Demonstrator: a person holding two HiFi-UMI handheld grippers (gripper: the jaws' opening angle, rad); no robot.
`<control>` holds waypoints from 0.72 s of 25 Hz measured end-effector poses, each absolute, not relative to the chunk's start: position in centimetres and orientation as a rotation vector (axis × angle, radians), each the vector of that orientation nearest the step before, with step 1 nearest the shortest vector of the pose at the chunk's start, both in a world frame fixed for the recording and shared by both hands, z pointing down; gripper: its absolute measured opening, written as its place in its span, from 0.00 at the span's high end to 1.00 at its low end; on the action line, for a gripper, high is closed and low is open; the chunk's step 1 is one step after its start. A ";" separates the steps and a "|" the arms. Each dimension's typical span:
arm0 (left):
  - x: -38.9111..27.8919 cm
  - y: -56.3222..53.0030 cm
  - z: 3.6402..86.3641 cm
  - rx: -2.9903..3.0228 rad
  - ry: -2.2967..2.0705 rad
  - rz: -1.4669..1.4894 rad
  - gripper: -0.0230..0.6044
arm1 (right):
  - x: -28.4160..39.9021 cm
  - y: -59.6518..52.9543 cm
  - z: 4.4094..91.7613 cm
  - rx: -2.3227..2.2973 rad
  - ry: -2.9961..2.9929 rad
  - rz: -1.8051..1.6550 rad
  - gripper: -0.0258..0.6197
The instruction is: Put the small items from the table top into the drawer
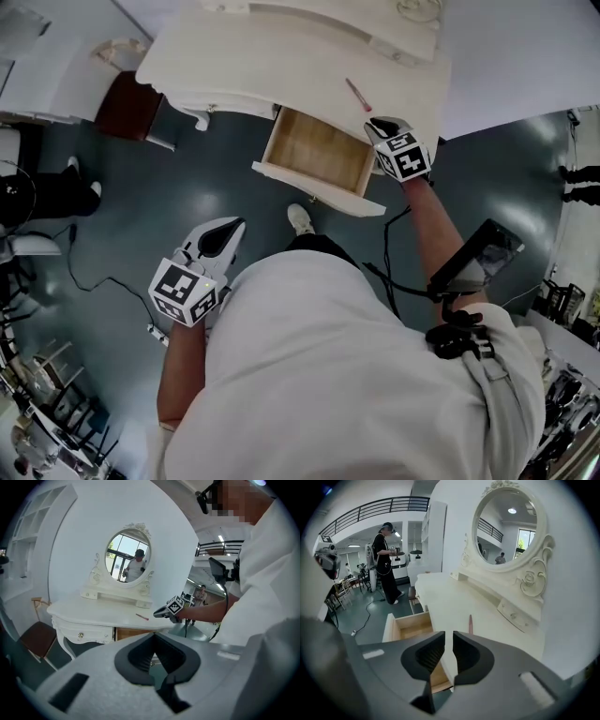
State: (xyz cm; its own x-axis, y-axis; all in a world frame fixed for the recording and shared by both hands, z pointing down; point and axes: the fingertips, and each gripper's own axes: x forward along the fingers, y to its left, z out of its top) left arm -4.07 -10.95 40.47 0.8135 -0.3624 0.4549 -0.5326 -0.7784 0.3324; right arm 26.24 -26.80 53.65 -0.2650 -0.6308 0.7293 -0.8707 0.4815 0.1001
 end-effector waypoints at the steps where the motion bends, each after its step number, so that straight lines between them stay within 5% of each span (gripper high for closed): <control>1: -3.9 -11.5 40.6 2.530 -0.688 0.516 0.96 | 26.6 -28.0 54.4 1.229 -1.996 0.426 0.87; 18: -2.8 -16.9 42.5 2.403 -0.860 0.569 0.96 | 29.3 -38.7 63.2 1.158 -1.926 0.566 0.84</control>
State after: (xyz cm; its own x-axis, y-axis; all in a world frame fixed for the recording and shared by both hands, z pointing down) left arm -2.85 -16.92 42.50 0.7102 -0.4542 0.5379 -0.6728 -0.6628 0.3287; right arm 29.31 -38.70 63.18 -0.2598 -0.5181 0.8149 -0.8765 0.4807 0.0262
